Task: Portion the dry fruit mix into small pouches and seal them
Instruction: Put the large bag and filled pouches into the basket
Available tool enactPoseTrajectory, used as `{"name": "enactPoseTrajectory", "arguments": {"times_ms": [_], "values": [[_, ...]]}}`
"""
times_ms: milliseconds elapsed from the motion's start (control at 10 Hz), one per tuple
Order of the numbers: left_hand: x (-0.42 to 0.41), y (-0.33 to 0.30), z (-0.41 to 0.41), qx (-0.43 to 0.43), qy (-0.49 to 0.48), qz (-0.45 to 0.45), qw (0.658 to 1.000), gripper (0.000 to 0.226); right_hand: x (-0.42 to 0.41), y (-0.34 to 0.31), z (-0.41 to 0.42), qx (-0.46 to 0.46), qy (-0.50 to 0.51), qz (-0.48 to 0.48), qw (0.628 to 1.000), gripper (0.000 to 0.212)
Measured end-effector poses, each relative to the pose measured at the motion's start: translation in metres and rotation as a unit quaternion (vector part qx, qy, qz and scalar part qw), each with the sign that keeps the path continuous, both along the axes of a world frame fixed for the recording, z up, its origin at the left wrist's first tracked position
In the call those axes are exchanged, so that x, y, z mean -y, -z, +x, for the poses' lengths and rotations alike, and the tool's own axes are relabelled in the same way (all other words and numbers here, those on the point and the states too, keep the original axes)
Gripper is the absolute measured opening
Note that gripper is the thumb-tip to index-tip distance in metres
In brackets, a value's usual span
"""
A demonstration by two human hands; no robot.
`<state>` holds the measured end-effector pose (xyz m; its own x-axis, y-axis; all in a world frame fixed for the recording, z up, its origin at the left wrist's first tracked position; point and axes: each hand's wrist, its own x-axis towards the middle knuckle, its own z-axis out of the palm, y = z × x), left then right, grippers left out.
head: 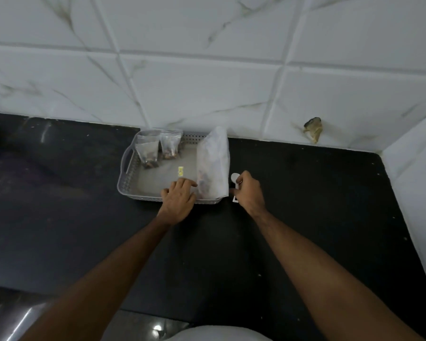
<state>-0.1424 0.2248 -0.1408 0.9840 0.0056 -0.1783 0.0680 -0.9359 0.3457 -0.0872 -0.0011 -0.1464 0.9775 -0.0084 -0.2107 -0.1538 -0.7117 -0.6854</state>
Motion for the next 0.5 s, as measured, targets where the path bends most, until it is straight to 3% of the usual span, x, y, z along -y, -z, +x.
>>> {"name": "enactPoseTrajectory", "arguments": {"times_ms": [500], "values": [[0.002, -0.003, 0.006, -0.009, -0.002, 0.003, 1.000, 0.033, 0.012, -0.002, 0.009, 0.039, -0.015, -0.042, 0.998, 0.024]]}}
